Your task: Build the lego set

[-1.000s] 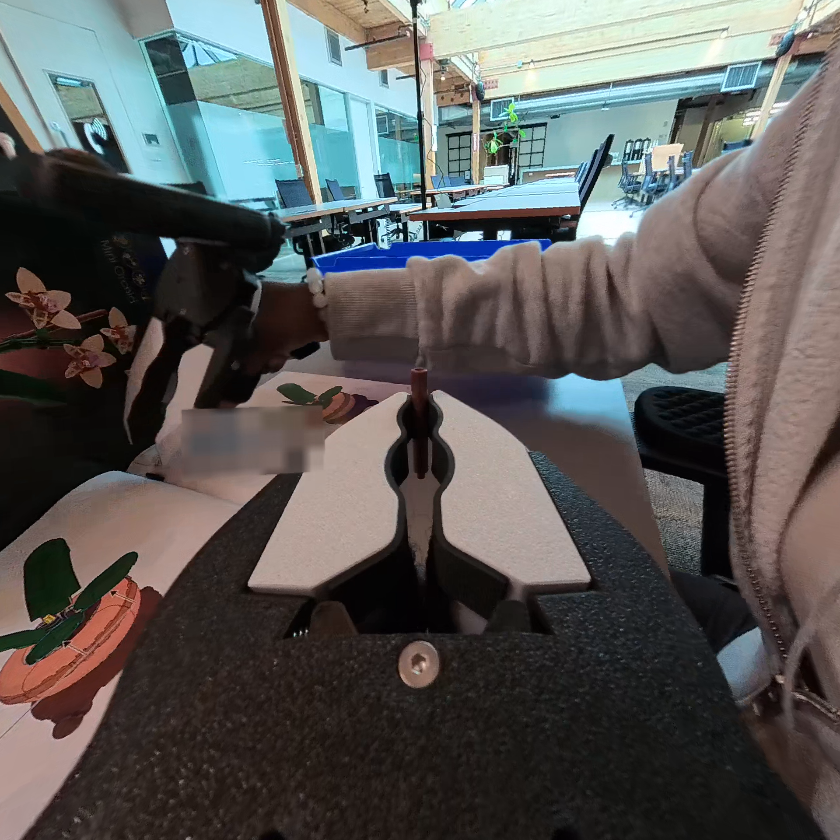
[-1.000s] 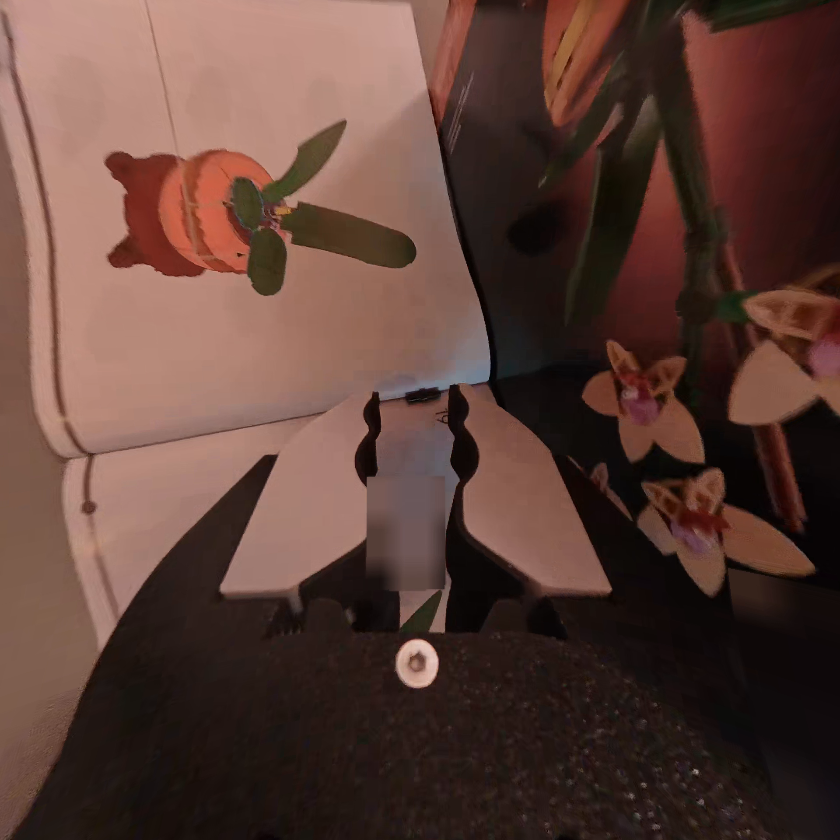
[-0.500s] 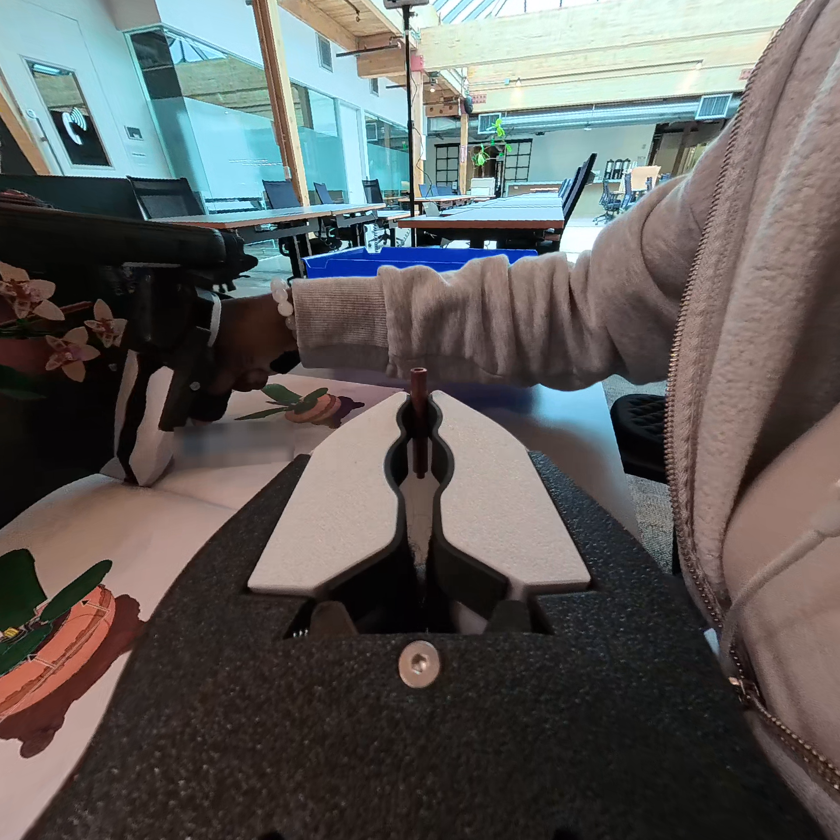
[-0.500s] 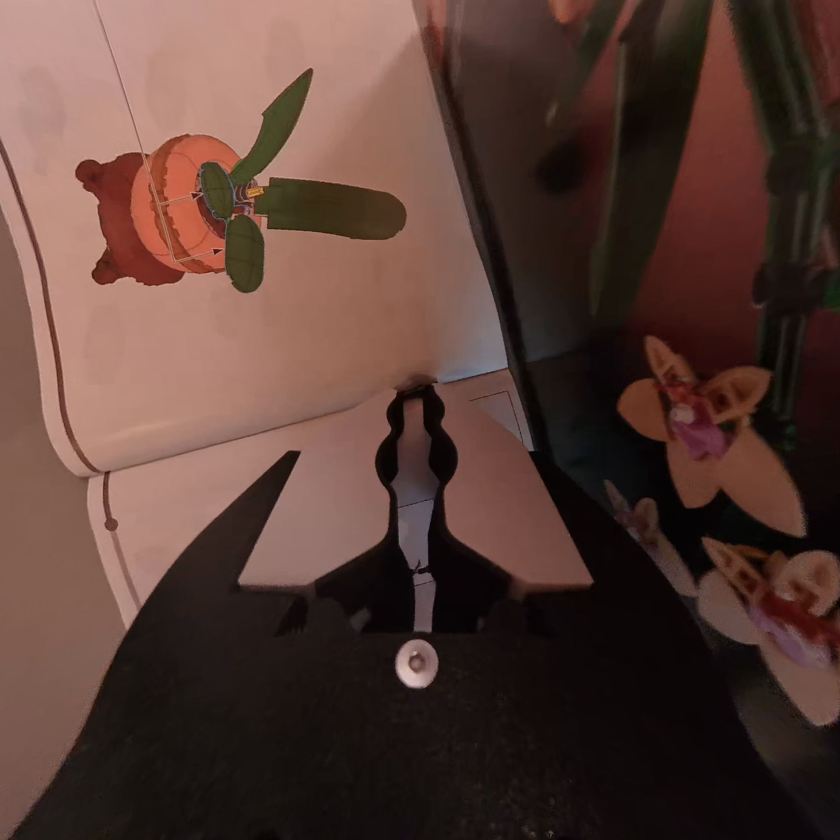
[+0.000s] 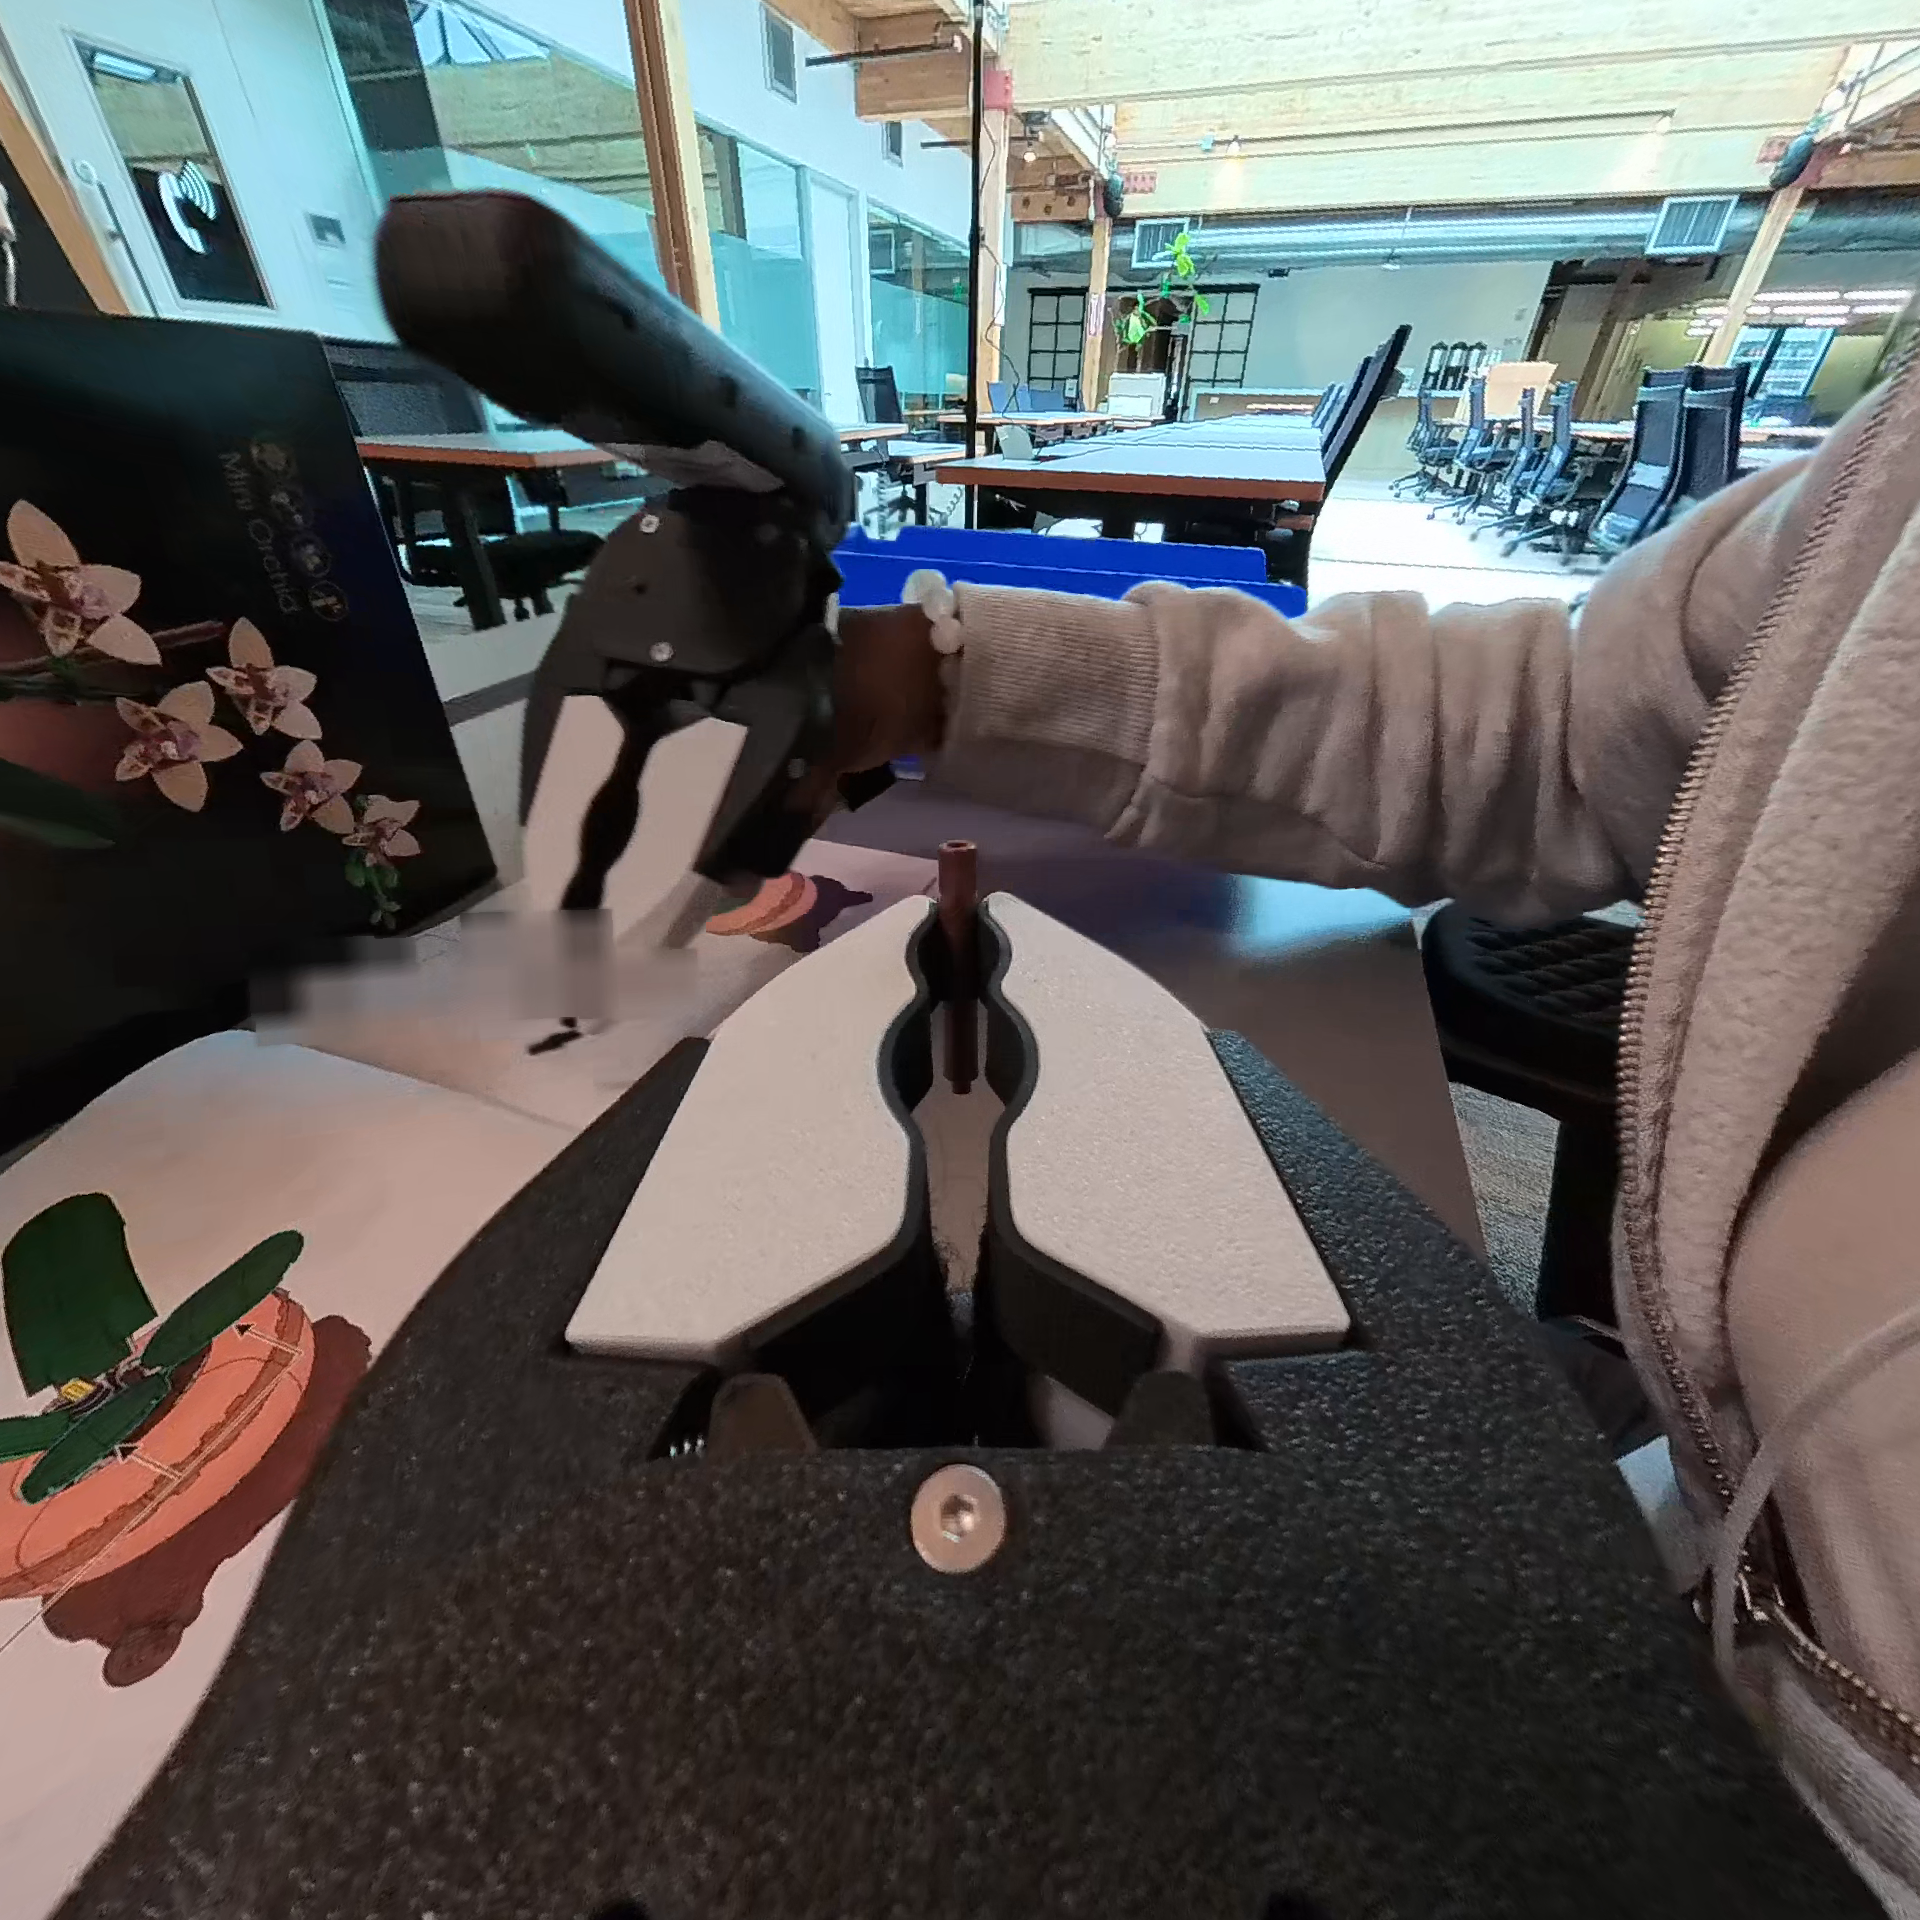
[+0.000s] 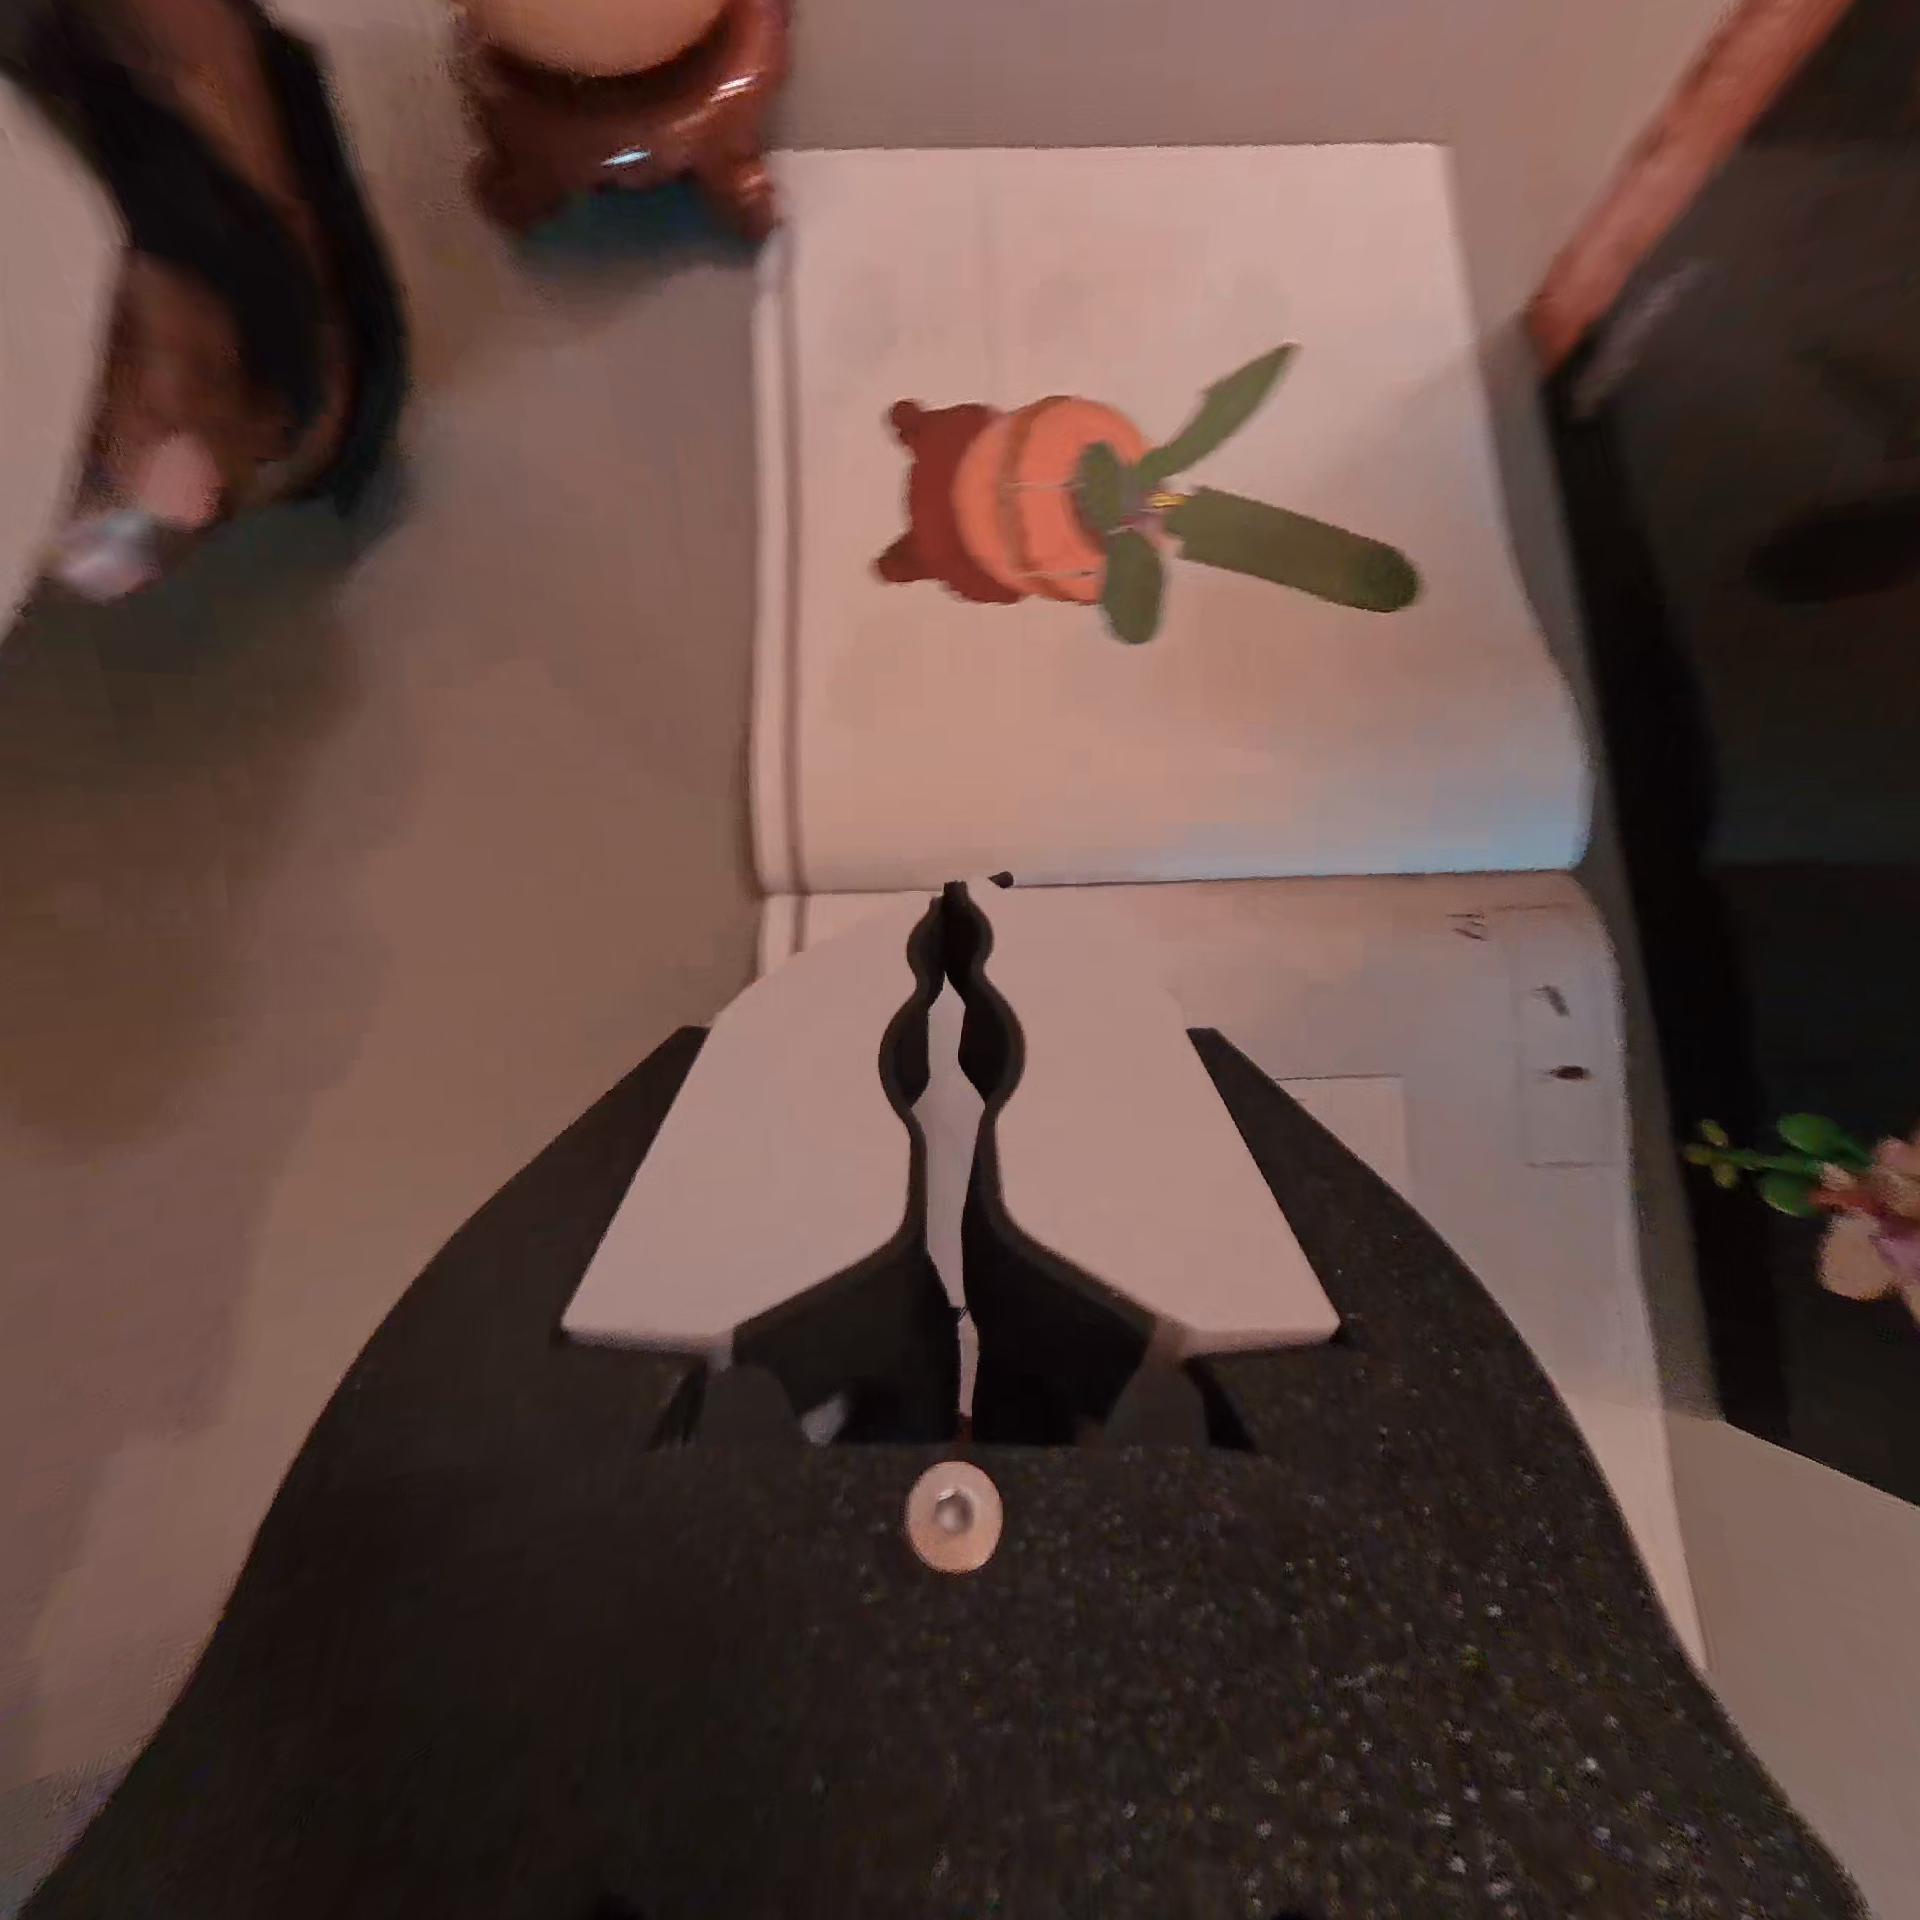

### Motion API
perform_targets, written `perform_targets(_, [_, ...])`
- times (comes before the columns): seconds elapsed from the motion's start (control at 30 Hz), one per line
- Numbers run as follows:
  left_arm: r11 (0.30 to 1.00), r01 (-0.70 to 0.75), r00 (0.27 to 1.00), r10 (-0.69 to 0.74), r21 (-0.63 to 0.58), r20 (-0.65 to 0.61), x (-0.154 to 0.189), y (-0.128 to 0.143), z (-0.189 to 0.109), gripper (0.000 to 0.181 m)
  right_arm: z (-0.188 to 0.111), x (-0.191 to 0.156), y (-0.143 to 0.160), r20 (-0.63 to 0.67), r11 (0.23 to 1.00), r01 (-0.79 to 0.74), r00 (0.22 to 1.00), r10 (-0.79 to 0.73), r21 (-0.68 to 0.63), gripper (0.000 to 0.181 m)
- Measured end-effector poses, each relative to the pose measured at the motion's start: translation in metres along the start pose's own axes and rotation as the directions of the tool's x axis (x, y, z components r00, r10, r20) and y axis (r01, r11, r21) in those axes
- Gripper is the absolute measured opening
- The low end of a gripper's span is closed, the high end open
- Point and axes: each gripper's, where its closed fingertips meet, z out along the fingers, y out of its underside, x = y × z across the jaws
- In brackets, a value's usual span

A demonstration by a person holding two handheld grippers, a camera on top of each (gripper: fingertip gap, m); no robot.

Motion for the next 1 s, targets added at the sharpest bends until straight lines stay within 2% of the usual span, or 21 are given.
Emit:
perform_targets(0.07, [0.999,0.0,1.0,0.001,-0.033,0.023,-0.004,0.005,0.001,0.004,-0.001,-0.015,0.005,0.032,1.0,0.019,0.999,-0.019,0.0,0.0])
perform_targets(0.17, [0.997,0.003,0.998,0.002,-0.078,0.07,-0.012,0.012,-0.001,0.004,-0.008,-0.028,0.011,0.06,0.999,-0.033,0.998,0.031,0.032,0.0])
perform_targets(0.27, [0.988,-0.046,0.988,0.066,-0.145,0.137,-0.025,0.019,-0.003,0.004,-0.022,-0.043,0.004,0.136,0.978,-0.156,0.981,0.137,0.14,0.0])
perform_targets(0.33, [0.978,-0.113,0.979,0.139,-0.175,0.147,-0.028,0.021,-0.003,0.004,-0.034,-0.05,-0.005,0.205,0.938,-0.278,0.95,0.236,0.209,0.0])
perform_targets(0.43, [0.926,-0.266,0.941,0.31,-0.266,0.136,-0.029,0.029,-0.002,0.004,-0.051,-0.069,-0.022,0.392,0.856,-0.463,0.849,0.353,0.232,0.0])
perform_targets(0.53, [0.837,-0.405,0.879,0.467,-0.368,0.095,-0.028,0.041,0.0,0.004,-0.057,-0.096,-0.037,0.572,0.806,-0.562,0.729,0.376,0.186,0.0])
perform_targets(0.67, [0.803,-0.476,0.853,0.52,-0.358,0.032,-0.017,0.044,0.006,0.003,-0.051,-0.112,-0.043,0.7,0.757,-0.646,0.588,0.405,0.105,0.0])
perform_targets(0.73, [0.79,-0.498,0.842,0.539,-0.358,0.017,-0.015,0.045,0.007,0.004,-0.048,-0.112,-0.044,0.721,0.737,-0.671,0.551,0.42,0.084,0.0])
perform_targets(1.0, [0.784,-0.518,0.833,0.553,-0.342,0.007,-0.012,0.046,0.009,0.004,-0.046,-0.111,-0.044,0.725,0.728,-0.68,0.544,0.422,0.087,0.0])
